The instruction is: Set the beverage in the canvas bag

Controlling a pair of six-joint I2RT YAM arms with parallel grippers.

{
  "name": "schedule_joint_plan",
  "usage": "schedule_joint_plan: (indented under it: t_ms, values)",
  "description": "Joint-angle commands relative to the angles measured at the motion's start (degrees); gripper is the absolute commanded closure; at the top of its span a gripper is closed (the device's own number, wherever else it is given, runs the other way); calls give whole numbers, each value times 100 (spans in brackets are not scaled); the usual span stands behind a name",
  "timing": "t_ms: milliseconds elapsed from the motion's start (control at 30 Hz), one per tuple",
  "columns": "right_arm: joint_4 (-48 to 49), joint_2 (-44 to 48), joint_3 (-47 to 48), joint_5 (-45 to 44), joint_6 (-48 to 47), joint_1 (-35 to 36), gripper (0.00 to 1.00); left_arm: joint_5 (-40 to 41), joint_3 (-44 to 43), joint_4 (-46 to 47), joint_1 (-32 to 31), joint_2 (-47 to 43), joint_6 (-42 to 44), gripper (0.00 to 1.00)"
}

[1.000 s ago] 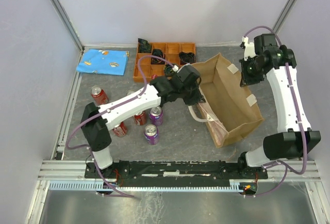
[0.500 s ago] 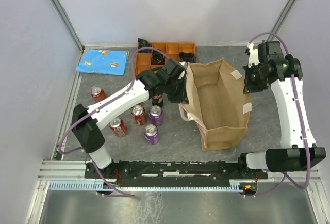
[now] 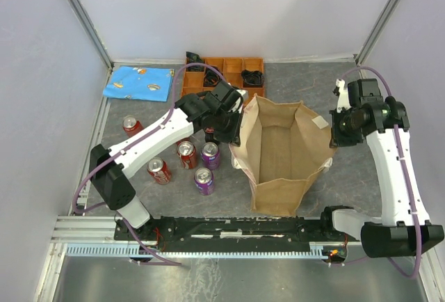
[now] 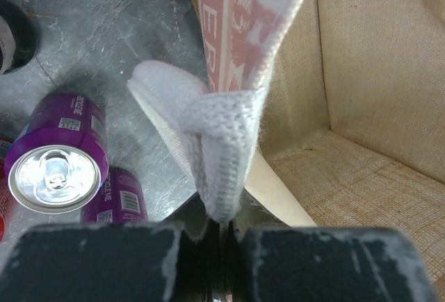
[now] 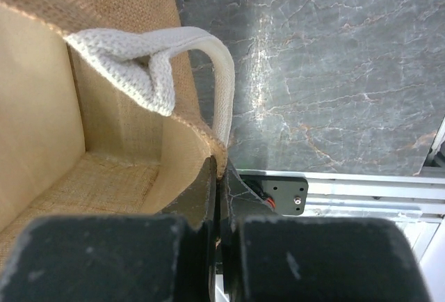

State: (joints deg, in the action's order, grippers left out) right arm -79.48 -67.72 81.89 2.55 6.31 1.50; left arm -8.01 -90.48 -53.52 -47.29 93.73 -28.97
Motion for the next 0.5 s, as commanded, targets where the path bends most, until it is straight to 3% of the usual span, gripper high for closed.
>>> schedule_joint_plan:
  t_ms: [0,467]
  values:
    - [-38,170,-157,-188,89,-27,100,166,-265,-19,78,-182,446,97]
    - [747,-320,-117,98,151,-11,100,557,-441,-12,91,-304,569,97]
